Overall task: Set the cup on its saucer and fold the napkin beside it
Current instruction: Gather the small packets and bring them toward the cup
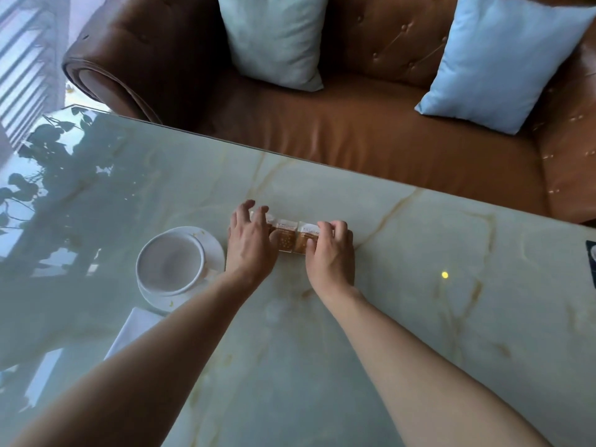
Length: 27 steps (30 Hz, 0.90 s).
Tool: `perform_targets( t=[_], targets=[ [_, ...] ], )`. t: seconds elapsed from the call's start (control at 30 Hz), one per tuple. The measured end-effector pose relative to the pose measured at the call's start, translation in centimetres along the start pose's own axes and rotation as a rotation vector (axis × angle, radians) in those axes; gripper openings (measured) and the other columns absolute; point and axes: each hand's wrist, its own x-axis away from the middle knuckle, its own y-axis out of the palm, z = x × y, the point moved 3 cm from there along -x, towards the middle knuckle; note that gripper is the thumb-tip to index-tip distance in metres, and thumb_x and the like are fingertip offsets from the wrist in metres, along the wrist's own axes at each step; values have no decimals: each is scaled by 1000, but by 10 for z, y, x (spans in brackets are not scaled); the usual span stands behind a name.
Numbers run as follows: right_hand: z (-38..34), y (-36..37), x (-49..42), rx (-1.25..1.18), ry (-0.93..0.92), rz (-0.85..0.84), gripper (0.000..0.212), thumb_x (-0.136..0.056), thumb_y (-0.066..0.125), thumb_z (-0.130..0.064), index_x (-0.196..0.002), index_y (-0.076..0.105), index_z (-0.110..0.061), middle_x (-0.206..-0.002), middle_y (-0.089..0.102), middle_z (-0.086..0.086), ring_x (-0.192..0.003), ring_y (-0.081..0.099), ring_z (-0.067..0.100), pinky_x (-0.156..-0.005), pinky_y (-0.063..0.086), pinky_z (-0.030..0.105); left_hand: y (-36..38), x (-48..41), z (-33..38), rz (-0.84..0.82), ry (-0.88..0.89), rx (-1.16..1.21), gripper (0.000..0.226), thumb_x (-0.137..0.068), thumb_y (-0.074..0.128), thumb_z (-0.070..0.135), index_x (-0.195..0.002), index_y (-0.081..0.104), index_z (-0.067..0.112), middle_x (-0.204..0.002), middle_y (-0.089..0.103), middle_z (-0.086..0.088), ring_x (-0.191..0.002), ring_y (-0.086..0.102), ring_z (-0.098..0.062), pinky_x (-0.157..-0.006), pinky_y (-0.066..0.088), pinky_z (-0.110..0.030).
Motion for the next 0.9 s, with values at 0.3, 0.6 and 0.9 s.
perform_targets(
  t=[0.3, 0.6, 0.9],
  targets=[
    [0, 7, 4, 158, -136, -63, 28, -92, 57, -26, -120, 59, -27, -124, 57, -8, -108, 50, 25, -84, 46, 40, 17, 32, -8, -107, 245, -72, 53, -97, 47, 14, -149, 44, 5, -161, 35, -17, -154, 20, -33, -126, 20, -40],
    [-3, 6, 7, 162, -131, -85, 29, -92, 58, -28, -121, 58, -26, -124, 56, -8, -111, 48, 25, -86, 45, 40, 10, 36, -11, -116, 251, -87, 60, -93, 49, 13, -152, 41, 9, -164, 30, -17, -155, 16, -32, -124, 12, -33],
    [0, -9, 24, 158, -127, -65, 37, -89, 58, -34, -125, 56, -24, -130, 56, -6, -114, 50, 26, -87, 47, 41, 1, 51, -1, -174, 277, -114, 64, -96, 47, 18, -156, 31, 4, -167, 20, -17, -157, 6, -28, -127, 11, -38]
  ],
)
